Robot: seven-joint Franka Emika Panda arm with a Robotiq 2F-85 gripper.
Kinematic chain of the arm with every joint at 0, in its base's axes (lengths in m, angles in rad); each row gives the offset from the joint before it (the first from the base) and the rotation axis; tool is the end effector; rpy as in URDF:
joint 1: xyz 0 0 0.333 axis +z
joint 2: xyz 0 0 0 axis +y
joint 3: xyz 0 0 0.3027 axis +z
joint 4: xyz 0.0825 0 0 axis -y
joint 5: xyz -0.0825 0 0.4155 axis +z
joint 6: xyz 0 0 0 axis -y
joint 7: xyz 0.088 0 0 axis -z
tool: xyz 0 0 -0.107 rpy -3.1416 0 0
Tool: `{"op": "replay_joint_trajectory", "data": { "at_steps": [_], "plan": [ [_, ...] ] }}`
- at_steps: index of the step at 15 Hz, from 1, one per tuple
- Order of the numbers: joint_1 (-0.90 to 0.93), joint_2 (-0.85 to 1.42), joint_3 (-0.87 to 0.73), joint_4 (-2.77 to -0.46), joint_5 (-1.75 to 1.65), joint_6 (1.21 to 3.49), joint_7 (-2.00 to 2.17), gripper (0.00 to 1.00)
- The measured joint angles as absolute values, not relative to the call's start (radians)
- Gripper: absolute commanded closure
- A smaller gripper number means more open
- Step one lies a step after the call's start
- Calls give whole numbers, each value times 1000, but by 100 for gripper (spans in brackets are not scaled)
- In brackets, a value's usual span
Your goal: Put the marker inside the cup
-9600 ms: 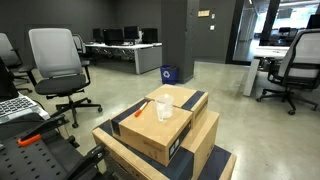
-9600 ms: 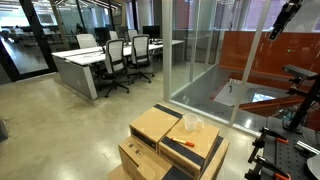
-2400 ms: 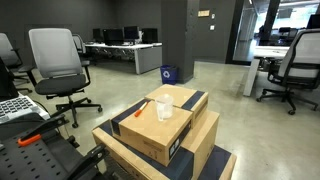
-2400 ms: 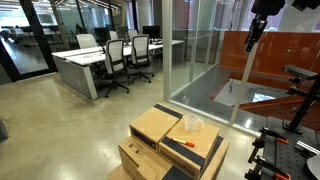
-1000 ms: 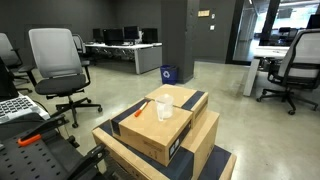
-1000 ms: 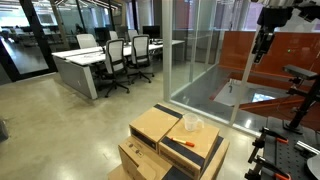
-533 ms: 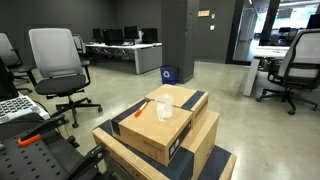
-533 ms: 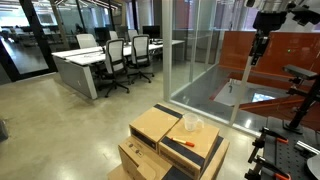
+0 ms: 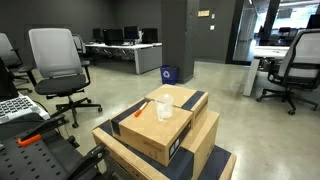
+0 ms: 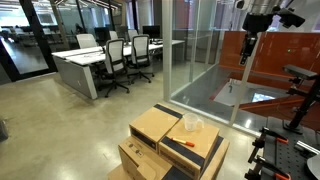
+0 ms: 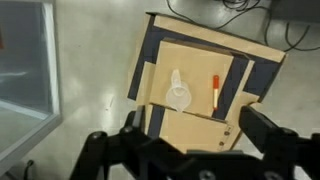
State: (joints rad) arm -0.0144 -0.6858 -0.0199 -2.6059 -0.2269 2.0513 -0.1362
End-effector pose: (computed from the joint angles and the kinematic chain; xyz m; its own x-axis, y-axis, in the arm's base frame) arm 0.3919 -0.0255 0.4614 0.9743 0.2052 0.0927 0.1818 -0.9598 0.2136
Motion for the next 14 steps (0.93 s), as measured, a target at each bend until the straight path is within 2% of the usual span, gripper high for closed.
{"op": "replay_joint_trajectory", "data": {
  "at_steps": [14],
  "plan": [
    [-14, -567, -19, -2560, -273, 2078, -141, 0]
  ]
}}
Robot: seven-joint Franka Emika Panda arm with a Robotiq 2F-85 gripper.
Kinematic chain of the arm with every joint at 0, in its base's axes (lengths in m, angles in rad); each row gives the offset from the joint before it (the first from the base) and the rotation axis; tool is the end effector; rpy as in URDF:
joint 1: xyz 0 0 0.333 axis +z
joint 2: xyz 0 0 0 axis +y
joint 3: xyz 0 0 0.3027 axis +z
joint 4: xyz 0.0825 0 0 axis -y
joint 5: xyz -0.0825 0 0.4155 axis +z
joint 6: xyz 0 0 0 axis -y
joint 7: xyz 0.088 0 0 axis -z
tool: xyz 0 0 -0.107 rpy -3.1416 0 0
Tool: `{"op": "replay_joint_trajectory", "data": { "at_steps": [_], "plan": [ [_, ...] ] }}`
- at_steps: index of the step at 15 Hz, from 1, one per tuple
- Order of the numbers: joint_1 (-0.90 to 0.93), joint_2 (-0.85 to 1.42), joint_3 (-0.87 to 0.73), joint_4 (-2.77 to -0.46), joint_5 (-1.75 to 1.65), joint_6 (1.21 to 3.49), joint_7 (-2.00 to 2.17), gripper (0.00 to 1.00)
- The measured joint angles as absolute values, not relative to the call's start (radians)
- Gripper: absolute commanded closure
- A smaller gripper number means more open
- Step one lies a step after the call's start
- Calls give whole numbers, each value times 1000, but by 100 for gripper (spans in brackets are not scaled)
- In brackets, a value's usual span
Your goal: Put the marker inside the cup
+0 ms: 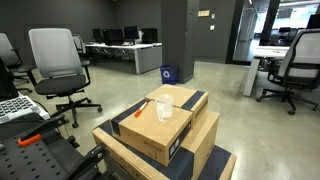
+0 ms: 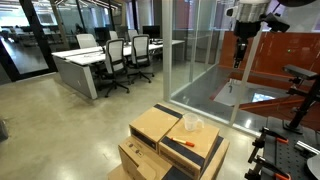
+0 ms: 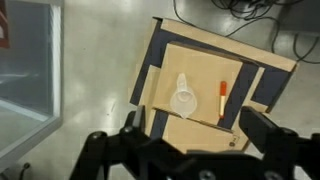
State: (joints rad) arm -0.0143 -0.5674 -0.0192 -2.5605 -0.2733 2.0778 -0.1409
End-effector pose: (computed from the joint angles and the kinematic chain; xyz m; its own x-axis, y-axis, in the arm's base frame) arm 0.4166 -0.0275 0.4399 0.9713 0.2351 0.0356 0.2197 -0.9446 0.2437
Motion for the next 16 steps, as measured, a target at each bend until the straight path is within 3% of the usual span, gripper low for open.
{"op": "replay_joint_trajectory", "data": {
  "at_steps": [16],
  "plan": [
    [-14, -511, -22, -2566, -309, 2102, -168, 0]
  ]
}}
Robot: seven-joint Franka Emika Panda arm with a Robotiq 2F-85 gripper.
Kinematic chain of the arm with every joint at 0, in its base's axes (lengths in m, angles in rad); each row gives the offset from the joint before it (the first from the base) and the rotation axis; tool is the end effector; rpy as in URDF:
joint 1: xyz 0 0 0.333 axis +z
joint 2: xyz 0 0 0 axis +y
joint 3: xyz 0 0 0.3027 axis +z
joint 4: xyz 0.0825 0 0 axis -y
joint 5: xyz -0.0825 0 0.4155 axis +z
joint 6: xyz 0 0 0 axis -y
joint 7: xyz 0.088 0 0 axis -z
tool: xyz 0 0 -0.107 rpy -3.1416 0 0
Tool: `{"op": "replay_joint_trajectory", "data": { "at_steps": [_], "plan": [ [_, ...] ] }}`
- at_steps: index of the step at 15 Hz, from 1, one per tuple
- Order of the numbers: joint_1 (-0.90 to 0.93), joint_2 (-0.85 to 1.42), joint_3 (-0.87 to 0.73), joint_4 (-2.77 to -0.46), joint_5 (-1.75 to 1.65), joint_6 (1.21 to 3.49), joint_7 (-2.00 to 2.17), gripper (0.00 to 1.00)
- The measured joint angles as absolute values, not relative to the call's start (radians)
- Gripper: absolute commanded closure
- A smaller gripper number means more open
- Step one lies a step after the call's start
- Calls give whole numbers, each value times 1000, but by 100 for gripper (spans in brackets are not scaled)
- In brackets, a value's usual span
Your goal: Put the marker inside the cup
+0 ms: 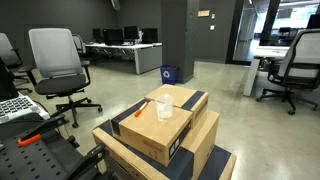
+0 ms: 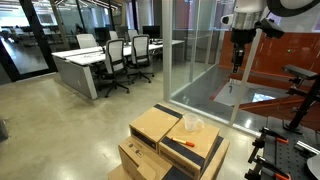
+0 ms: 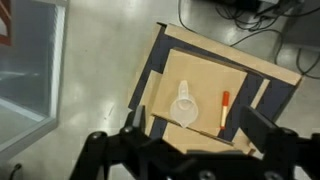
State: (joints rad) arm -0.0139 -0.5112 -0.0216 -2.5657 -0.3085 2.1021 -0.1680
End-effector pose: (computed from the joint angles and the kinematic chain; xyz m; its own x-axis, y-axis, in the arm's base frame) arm 0.4234 -0.0292 0.4163 0.9599 0.2799 -0.0157 0.2742 -0.9259 0.2597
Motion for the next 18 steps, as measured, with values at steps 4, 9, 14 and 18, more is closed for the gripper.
{"op": "replay_joint_trajectory", "data": {
  "at_steps": [4, 9, 14, 18],
  "plan": [
    [-22, -491, -28, -2568, -324, 2102, -180, 0],
    [-35, -489, -35, -2574, -345, 2103, -180, 0],
    [-35, -492, -36, -2574, -345, 2104, -180, 0],
    [-35, -492, -36, -2574, -345, 2104, -180, 0]
  ]
}}
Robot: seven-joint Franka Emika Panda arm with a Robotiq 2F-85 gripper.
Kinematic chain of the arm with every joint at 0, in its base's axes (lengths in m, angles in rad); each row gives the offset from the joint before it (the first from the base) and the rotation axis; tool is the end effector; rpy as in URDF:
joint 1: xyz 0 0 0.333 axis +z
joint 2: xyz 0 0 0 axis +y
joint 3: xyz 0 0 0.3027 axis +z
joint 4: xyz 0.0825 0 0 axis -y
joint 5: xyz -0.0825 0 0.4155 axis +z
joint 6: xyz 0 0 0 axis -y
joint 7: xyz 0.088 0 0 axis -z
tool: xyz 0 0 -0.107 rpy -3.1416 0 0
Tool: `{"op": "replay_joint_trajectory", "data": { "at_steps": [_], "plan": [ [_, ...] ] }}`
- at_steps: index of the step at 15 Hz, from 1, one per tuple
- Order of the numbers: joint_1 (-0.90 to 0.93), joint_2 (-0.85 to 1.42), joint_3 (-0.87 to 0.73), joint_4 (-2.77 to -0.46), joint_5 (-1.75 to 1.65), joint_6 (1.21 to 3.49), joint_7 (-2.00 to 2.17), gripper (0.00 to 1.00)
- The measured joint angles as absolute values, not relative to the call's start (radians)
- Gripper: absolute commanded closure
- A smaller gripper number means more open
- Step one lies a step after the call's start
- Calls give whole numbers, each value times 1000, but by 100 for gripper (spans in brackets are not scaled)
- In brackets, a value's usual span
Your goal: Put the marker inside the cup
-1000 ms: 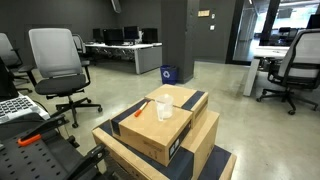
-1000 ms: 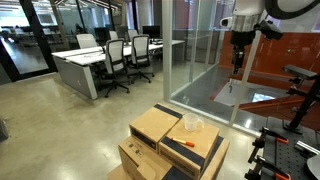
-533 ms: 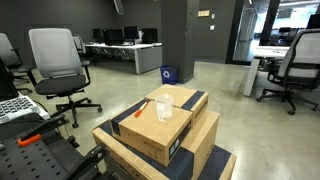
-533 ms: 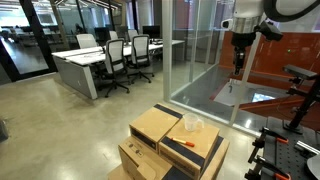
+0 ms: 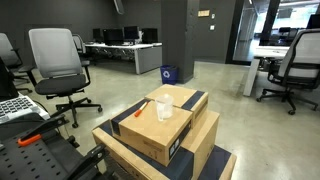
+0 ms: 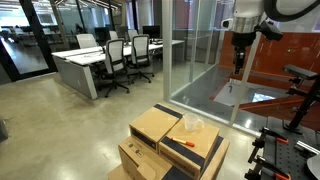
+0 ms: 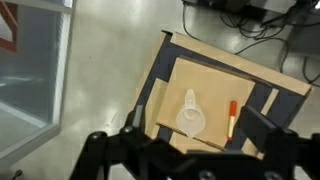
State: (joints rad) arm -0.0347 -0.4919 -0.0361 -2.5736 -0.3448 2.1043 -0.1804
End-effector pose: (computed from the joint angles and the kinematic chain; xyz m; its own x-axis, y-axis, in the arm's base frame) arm 0.4222 -0.0454 0.4046 0.9599 0.2757 -0.0508 0.2789 -0.9204 0.2740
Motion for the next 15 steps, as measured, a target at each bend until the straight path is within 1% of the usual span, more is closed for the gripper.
{"op": "replay_joint_trajectory", "data": {
  "at_steps": [9, 15],
  "plan": [
    [-35, -490, -34, -2580, -345, 2107, -176, 0],
    [-32, -448, -26, -2595, -352, 2195, -176, 0]
  ]
}}
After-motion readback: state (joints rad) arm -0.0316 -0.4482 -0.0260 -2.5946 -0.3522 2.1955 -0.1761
